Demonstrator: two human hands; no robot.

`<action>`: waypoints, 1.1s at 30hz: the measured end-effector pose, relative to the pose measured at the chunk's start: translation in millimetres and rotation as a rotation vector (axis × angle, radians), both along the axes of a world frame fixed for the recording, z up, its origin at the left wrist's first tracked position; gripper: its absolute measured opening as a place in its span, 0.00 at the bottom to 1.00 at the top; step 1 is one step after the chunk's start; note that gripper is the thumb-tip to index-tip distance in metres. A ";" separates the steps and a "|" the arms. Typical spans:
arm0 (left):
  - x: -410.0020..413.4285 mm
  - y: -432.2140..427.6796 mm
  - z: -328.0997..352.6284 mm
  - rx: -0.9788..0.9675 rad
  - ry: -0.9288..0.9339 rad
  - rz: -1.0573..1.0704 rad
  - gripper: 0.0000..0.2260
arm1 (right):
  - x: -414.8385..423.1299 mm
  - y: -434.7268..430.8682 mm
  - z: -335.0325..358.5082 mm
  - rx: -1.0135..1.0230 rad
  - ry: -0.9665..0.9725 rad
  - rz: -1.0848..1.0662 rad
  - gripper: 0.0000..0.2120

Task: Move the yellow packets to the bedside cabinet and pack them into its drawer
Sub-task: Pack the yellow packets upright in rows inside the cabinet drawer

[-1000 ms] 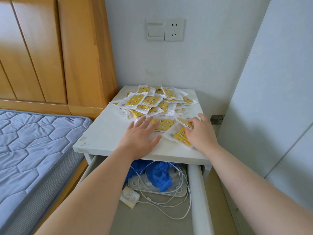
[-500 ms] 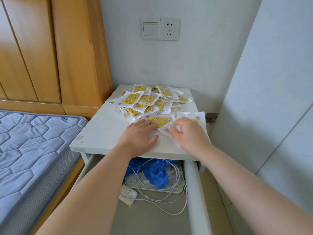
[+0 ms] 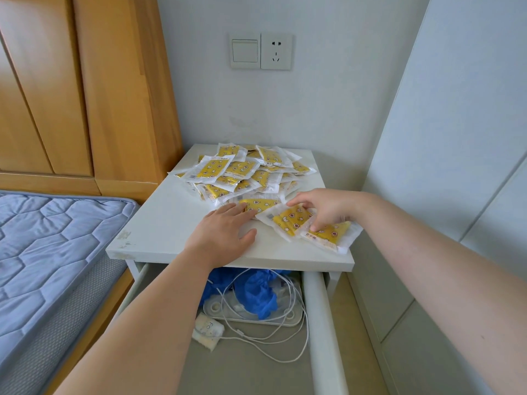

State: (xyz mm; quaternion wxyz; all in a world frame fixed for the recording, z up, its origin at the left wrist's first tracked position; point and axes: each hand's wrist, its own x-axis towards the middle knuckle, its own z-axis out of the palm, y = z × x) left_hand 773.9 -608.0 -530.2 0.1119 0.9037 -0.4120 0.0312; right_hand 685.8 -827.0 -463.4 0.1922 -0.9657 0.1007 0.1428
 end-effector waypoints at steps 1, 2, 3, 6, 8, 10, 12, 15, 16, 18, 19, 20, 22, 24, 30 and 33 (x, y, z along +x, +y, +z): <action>-0.1 0.1 0.0 -0.002 0.003 0.001 0.23 | 0.9 0.5 -2.1 -0.015 -0.021 0.001 0.36; -0.3 0.2 0.0 -0.005 0.007 0.003 0.23 | 1.4 1.7 -5.8 -0.030 -0.055 0.003 0.35; -0.7 0.3 0.0 -0.011 0.010 0.005 0.24 | 1.6 2.9 -10.2 -0.035 -0.098 0.006 0.34; -1.8 1.0 0.5 -0.044 0.008 -0.004 0.25 | -3.1 6.2 -23.2 0.038 -0.264 -0.049 0.34; -2.2 1.4 1.0 -0.050 -0.012 -0.029 0.25 | -7.3 5.9 -35.0 0.033 -0.391 -0.144 0.33; -2.2 1.3 2.3 -0.023 -0.034 -0.048 0.23 | -10.2 6.3 -48.8 -0.115 -0.433 -0.243 0.31; -2.2 0.6 3.4 0.011 -0.045 -0.052 0.22 | -11.9 7.2 -58.7 -0.193 -0.385 -0.362 0.29; -2.4 0.5 3.1 0.010 -0.050 -0.047 0.21 | -12.7 7.1 -64.0 -0.162 -0.369 -0.508 0.32; -2.6 0.8 2.9 0.002 -0.047 -0.042 0.21 | -13.7 7.3 -63.7 -0.164 -0.404 -0.539 0.33; -3.3 1.0 2.5 -0.010 -0.044 -0.035 0.21 | -17.2 7.8 -62.8 -0.210 -0.525 -0.588 0.31; -3.7 1.0 2.6 -0.014 -0.046 -0.033 0.21 | -19.5 7.9 -61.9 -0.244 -0.583 -0.598 0.29; -3.9 0.7 2.4 -0.020 -0.049 -0.031 0.21 | -21.1 7.6 -60.7 -0.274 -0.618 -0.601 0.27; -3.7 0.4 2.2 -0.030 -0.057 -0.027 0.22 | -22.9 4.6 -57.5 -0.285 -0.623 -0.617 0.24; -3.7 0.3 1.8 -0.029 -0.053 -0.019 0.23 | -22.5 -1.2 -54.6 -0.222 -0.622 -0.636 0.22; -4.5 -0.5 2.5 -0.022 -0.037 0.001 0.24 | -2.9 -3.2 -21.0 0.212 -0.764 -0.617 0.25; -4.2 -0.4 2.8 -0.028 -0.038 0.006 0.25 | 22.8 6.9 -14.6 0.251 -0.677 -0.536 0.23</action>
